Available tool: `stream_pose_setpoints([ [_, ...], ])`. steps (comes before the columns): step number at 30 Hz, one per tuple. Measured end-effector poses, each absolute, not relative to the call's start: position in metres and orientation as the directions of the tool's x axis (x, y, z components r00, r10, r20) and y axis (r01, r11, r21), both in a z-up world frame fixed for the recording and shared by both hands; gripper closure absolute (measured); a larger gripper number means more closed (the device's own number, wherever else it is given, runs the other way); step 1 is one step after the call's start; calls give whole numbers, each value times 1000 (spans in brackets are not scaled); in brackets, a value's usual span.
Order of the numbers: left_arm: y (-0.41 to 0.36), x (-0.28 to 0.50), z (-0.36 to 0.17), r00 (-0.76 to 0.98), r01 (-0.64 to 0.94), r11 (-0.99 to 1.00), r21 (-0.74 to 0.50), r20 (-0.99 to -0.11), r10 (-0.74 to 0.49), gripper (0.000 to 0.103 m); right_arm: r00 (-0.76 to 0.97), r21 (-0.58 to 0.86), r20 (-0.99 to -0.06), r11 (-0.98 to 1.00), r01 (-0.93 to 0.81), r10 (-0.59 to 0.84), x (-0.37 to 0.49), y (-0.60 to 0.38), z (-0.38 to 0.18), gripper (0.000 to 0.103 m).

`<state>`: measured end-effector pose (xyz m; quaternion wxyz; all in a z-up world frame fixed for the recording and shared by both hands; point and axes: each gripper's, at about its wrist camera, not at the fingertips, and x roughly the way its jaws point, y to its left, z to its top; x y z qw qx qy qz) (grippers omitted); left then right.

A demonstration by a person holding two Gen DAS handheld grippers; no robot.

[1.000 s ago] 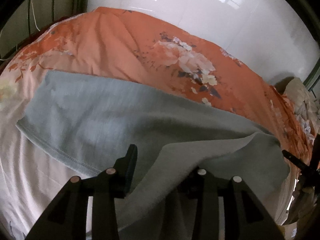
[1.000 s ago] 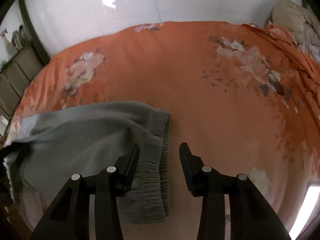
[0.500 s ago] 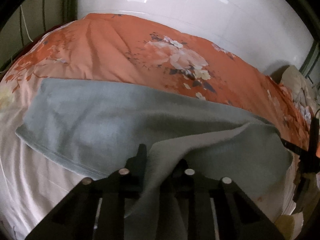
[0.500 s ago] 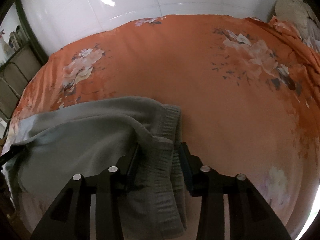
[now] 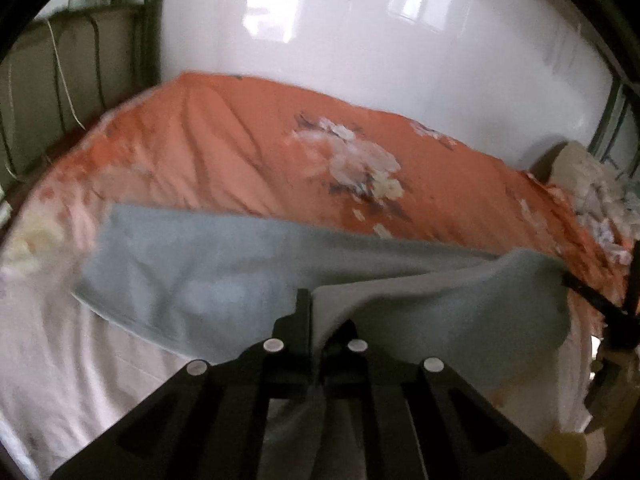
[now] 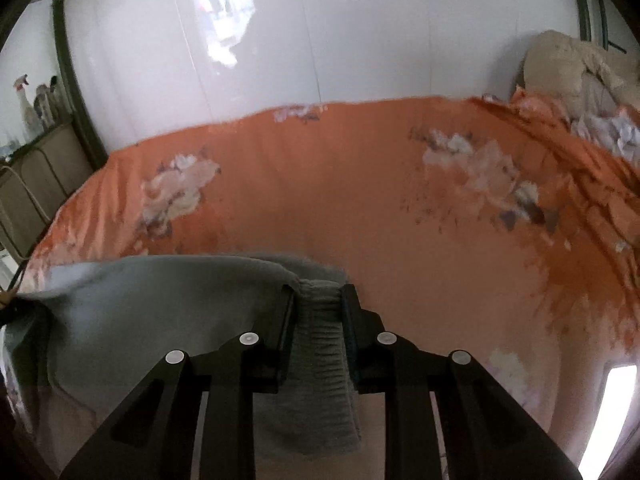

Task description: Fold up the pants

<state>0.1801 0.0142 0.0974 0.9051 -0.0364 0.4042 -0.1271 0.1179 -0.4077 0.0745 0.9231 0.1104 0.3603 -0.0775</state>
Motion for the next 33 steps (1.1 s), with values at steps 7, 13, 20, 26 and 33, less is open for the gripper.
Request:
stream_pose_setpoints([
  [7, -6, 214, 111, 655, 209, 976, -61, -732, -186, 100, 721, 95, -684, 966, 242, -114, 148, -407, 78, 80],
  [13, -17, 253, 74, 588, 212, 977, -20, -796, -144, 100, 637, 56, -760, 963, 262, -130, 183, -410, 39, 80],
  [20, -20, 279, 29, 529, 213, 977, 28, -844, -91, 89, 591, 63, -796, 956, 288, -126, 190, -410, 13, 76],
  [26, -10, 278, 30, 528, 192, 981, 41, -846, -68, 33, 568, 98, -816, 944, 316, -105, 185, -413, 22, 70],
  [33, 5, 245, 59, 513, 203, 976, -74, -841, -171, 23, 607, 74, -790, 969, 235, -87, 167, -375, 63, 69],
])
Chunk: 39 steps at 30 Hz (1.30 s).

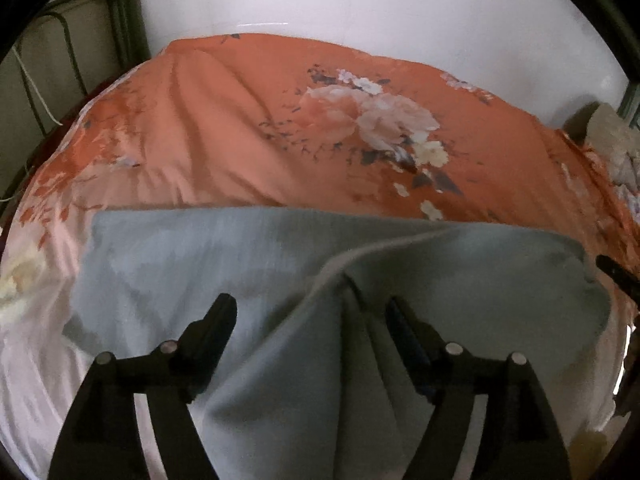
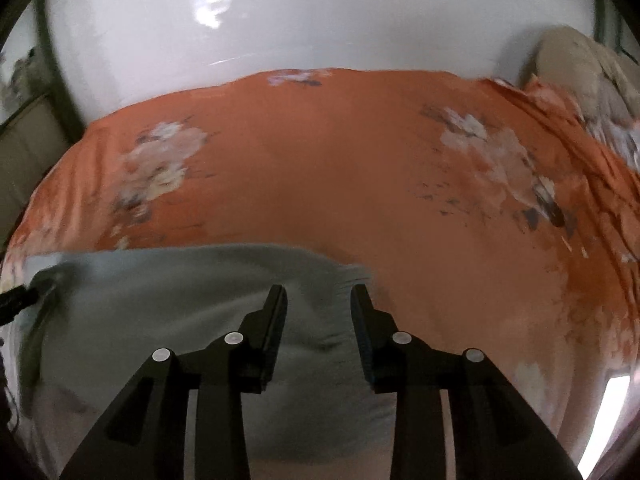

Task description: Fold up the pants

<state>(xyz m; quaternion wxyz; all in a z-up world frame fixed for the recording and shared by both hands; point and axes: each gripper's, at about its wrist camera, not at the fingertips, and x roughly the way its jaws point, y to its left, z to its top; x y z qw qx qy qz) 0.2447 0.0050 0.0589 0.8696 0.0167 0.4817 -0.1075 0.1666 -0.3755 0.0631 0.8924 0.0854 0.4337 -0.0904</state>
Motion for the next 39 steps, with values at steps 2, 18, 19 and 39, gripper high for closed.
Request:
stream_pose_setpoints([
  [2, 14, 231, 66, 523, 186, 980, -69, -837, -158, 23, 613, 71, -788, 982, 177, -54, 162, -353, 71, 69],
  [18, 141, 184, 66, 572, 72, 994, -83, -813, -109, 23, 534, 193, -805, 966, -174, 257, 157, -122, 70, 69],
  [19, 149, 183, 65, 577, 61, 995, -79, -811, -100, 23, 521, 198, -807, 959, -203, 277, 156, -106, 70, 69],
  [39, 241, 172, 59, 581, -34, 961, -275, -787, -205, 23, 396, -34, -884, 811, -585, 249, 112, 70, 26, 69],
])
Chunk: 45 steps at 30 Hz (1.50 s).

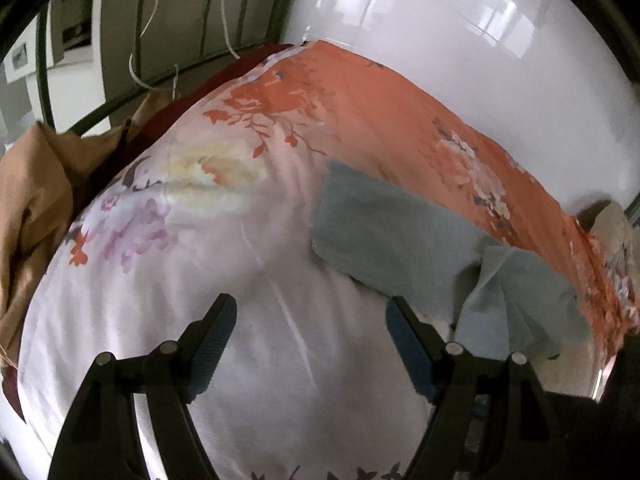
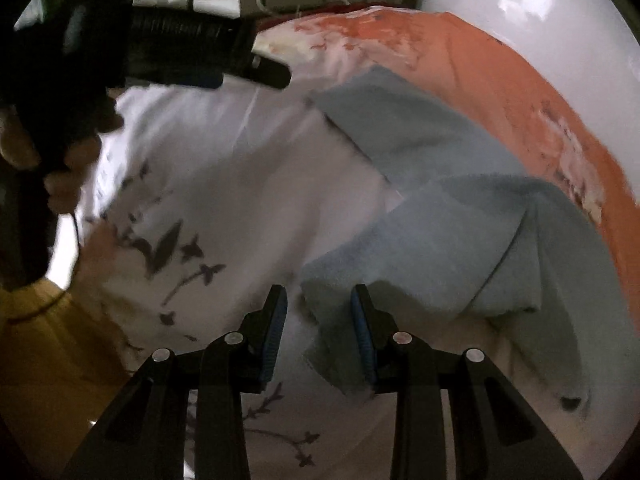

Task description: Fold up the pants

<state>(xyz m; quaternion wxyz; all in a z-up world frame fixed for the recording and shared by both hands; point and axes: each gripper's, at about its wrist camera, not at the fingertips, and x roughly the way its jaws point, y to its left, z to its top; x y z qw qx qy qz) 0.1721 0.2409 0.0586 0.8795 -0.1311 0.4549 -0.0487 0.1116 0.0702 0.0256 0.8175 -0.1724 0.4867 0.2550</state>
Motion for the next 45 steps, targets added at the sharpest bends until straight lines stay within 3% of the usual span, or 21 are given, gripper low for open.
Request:
stream_pose_setpoints([
  [5, 241, 172, 61, 590, -27, 959, -283, -779, -213, 23, 409, -86, -887, 794, -602, 215, 110, 78, 13, 69],
  [6, 240, 172, 61, 591, -27, 959, -283, -778, -213, 23, 410, -85, -887, 795, -601, 215, 110, 78, 13, 74],
  [7, 240, 172, 62, 593, -25, 958, -285, -776, -215, 23, 406, -79, -888, 798, -597, 216, 111, 77, 14, 88],
  [9, 241, 172, 63, 598, -18, 955, -295, -769, -227, 23, 385, -34, -891, 810, -585, 241, 119, 76, 20, 98],
  [22, 272, 170, 72, 656, -126, 936, -329, -735, -170, 23, 443, 164, -790, 842, -514, 424, 200, 97, 108, 99],
  [27, 289, 170, 70, 668, -183, 912, -367, -727, -159, 23, 511, 131, -739, 838, -529, 438, 237, 127, 136, 99],
  [37, 290, 181, 64, 650, -206, 902, -379, -742, -163, 24, 489, 83, -803, 876, -476, 342, 336, 163, 77, 102],
  [45, 281, 190, 60, 632, -205, 919, -337, -762, -139, 24, 441, 96, -822, 850, -518, 361, 340, 180, 53, 102],
])
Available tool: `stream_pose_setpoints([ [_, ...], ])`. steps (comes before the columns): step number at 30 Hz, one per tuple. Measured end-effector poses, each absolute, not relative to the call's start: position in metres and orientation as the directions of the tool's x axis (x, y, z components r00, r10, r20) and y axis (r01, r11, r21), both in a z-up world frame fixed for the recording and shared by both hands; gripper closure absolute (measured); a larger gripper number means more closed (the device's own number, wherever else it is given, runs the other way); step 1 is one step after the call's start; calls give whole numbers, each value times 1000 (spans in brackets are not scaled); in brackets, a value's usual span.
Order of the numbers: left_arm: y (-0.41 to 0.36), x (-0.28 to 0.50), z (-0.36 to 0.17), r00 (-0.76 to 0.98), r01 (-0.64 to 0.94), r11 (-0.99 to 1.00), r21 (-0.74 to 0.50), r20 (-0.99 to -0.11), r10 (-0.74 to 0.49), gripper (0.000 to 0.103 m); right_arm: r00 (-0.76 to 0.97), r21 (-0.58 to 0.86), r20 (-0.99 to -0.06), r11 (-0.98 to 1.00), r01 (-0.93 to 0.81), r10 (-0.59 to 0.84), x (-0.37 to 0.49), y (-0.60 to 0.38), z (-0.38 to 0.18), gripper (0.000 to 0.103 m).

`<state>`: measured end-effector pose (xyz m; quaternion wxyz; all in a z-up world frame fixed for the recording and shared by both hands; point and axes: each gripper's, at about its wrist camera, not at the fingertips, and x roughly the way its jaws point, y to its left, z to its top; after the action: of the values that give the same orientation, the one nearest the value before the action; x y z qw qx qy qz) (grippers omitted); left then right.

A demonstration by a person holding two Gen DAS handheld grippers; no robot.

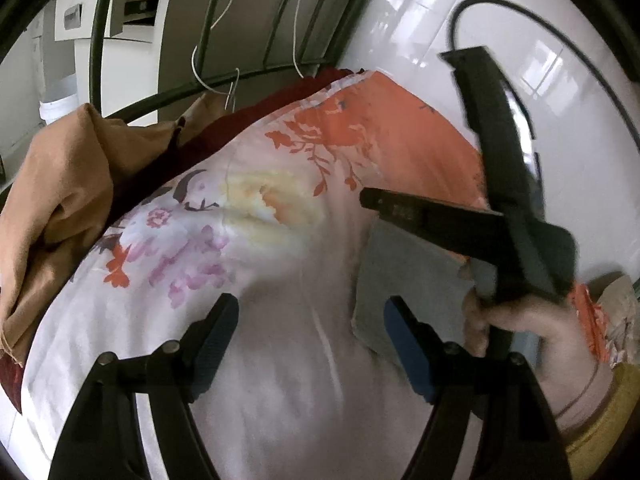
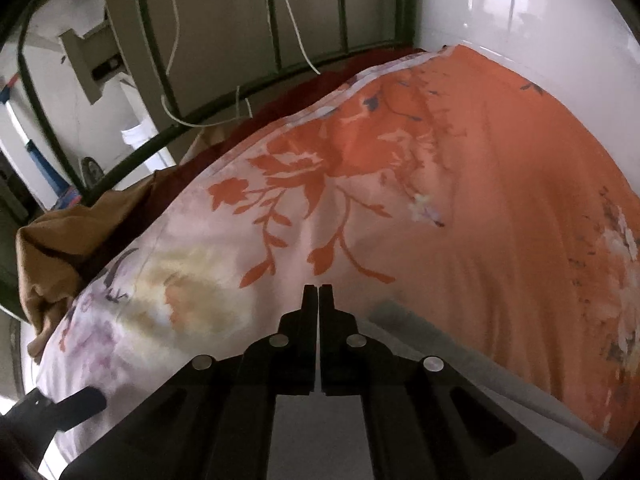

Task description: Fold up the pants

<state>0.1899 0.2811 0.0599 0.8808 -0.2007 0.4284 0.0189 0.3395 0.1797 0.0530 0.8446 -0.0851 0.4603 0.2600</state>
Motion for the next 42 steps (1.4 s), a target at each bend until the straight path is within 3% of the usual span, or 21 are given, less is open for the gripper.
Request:
stream_pose_setpoints([
  [12, 254, 199, 63, 618, -175, 919, -352, -766, -176, 24, 370, 227, -853, 900, -372, 369, 321, 64, 72, 89],
  [24, 182, 229, 65, 590, -61, 934, -352, -767, -250, 24, 330, 134, -924, 970, -202, 196, 274, -86, 47, 89],
  [29, 156, 240, 63, 592, -28, 952, -306, -772, -231, 24, 363, 89, -924, 990, -106, 121, 249, -157, 54, 88],
  [34, 144, 248, 61, 606, -29, 955, -295, -765, -218, 24, 396, 74, -917, 997, 30, 56, 218, -229, 56, 81],
  [42, 125, 267, 39, 544, -34, 979, -199, -826, -149, 24, 409, -19, -909, 987, 159, -83, 172, -305, 44, 80],
])
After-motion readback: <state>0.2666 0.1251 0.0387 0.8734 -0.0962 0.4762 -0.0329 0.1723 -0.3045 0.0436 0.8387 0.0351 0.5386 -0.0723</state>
